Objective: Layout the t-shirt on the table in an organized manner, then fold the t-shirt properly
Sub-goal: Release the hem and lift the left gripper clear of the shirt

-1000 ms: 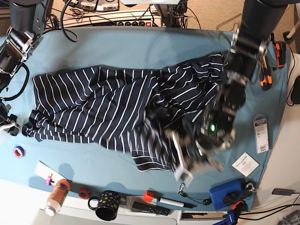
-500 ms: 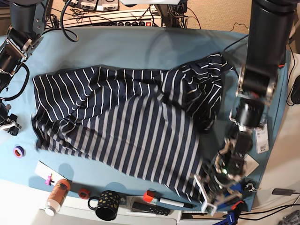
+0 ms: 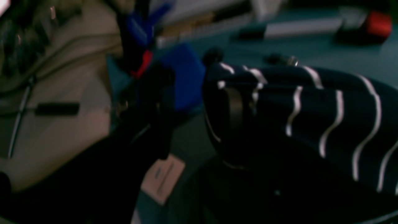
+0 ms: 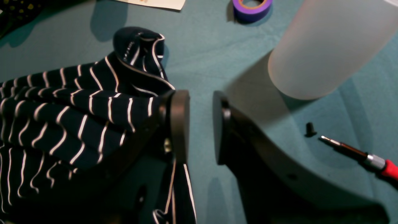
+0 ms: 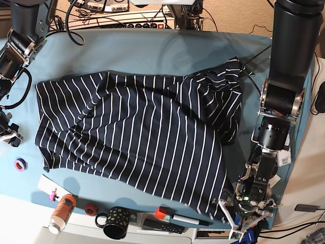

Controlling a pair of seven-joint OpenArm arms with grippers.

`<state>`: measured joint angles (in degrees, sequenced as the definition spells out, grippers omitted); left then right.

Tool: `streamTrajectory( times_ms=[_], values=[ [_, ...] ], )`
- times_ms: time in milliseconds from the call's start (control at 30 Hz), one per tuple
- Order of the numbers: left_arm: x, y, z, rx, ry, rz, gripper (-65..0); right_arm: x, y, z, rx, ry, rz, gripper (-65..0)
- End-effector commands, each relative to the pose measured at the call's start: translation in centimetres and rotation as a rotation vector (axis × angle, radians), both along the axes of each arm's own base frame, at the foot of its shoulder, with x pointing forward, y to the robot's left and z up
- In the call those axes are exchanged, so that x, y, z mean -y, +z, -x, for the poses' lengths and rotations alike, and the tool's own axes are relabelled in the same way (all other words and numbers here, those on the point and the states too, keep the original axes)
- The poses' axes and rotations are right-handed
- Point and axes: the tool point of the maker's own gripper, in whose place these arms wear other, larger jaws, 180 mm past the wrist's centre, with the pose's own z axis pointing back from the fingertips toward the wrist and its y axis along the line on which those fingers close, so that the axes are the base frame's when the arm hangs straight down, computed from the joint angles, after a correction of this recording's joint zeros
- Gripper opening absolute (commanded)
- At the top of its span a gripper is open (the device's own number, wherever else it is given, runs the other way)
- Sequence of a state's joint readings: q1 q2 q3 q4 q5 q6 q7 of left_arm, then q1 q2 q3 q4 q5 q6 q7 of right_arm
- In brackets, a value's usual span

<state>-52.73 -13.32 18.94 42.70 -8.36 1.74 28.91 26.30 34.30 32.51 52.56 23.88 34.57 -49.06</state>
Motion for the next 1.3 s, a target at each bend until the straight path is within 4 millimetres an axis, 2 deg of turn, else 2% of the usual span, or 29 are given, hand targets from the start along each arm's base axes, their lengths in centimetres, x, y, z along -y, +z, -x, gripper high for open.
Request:
streamTrajectory(
  times_ms=[0,300,433,567,600,667,733,800,967,1100,1267],
  values=[
    [0.4,4.3,-1.4,0.094,-0.008,0.005,-40.3,1.3,3.0,-0.7,0.076,-0.010,0.039,-51.2],
    [2.5,8.5,-0.7,0.122,-0.054,-0.004,-40.3,1.0,3.3,-0.8,0.097,-0.007,0.018,-51.2],
    [4.1,10.5,1.2,0.057,-0.098,-0.045,-40.5,-0.6,4.4,-1.5,0.169,0.066,-0.031,-51.2],
    [6.0,14.3,4.5,0.040,-0.132,-0.043,-40.5,-1.8,5.4,-1.9,0.226,0.106,-0.101,-51.2],
    [6.5,15.4,4.8,0.073,-0.147,-0.044,-40.5,-2.0,5.4,-1.9,0.229,0.111,-0.115,-51.2],
    [6.6,15.8,5.0,0.088,-0.152,-0.045,-40.5,-2.2,5.3,-1.8,0.221,0.118,-0.132,-51.2],
    [6.5,14.9,5.3,0.053,-0.146,-0.048,-40.5,-2.0,4.9,-1.4,0.194,0.113,-0.144,-51.2],
    [6.2,13.0,5.8,-0.001,-0.137,-0.053,-40.5,-1.5,5.1,-0.9,0.202,0.093,-0.159,-51.2],
    [5.6,7.6,8.1,-0.106,-0.138,-0.064,-40.5,0.2,7.6,0.6,0.308,0.039,-0.250,-51.2],
    [4.5,3.6,11.6,-0.148,-0.151,-0.087,-40.5,0.6,10.3,2.3,0.355,0.050,-0.259,-51.2],
    [3.8,-1.3,17.7,-0.208,-0.173,-0.061,-40.5,0.7,12.3,4.1,0.310,0.073,-0.141,-51.2]
  ],
)
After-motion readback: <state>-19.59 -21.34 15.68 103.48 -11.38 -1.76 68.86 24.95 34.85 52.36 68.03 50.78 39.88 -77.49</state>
